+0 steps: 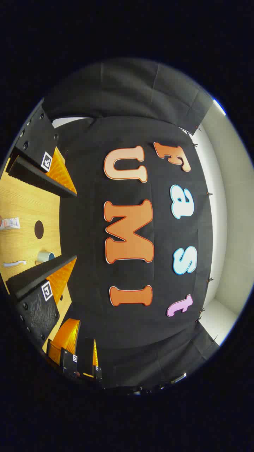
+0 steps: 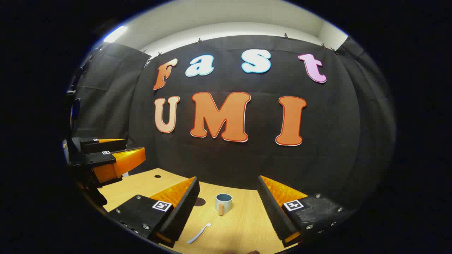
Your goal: Put the toothbrush and toothpaste on the desktop into the cup, then pick up the cup and place it on the coaster on the desktop.
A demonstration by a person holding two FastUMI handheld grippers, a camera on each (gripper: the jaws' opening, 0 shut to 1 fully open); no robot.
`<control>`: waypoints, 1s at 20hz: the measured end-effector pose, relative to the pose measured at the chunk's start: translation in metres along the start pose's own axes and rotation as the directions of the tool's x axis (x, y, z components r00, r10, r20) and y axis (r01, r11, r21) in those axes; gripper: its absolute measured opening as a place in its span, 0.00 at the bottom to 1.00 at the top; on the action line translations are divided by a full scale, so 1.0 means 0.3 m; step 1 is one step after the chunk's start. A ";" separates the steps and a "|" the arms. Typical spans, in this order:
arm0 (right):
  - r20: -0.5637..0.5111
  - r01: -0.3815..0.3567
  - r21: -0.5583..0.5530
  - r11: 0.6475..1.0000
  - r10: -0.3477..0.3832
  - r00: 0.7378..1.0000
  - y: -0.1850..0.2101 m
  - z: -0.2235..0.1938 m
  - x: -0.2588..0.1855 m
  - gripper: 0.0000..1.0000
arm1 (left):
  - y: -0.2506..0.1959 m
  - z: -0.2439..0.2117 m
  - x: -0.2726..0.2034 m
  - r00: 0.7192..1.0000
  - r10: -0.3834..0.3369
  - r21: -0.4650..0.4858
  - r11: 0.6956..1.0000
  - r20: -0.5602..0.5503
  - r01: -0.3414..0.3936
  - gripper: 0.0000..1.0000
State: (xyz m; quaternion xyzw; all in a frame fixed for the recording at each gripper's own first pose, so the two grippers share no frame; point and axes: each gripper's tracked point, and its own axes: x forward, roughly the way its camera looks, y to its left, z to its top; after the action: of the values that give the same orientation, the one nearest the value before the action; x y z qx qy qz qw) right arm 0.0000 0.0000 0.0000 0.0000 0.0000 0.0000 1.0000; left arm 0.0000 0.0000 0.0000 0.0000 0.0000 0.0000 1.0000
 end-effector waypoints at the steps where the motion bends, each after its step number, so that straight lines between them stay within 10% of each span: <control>1: -0.017 0.016 0.001 1.000 -0.016 1.000 -0.008 -0.017 0.003 0.99 | -0.005 -0.006 0.013 1.000 -0.011 -0.014 1.000 -0.010 0.011 0.96; 20: -0.106 0.019 0.000 1.000 -0.019 0.994 0.181 -0.069 0.134 0.99 | 0.184 -0.008 0.113 1.000 -0.017 0.007 1.000 0.023 0.017 0.96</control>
State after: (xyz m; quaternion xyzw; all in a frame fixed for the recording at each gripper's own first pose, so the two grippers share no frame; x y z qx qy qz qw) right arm 0.0401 0.0543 -0.0208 0.0007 0.0531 -0.0094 0.9985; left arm 0.0339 0.0553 -0.0025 0.0036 -0.0114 -0.0085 0.9999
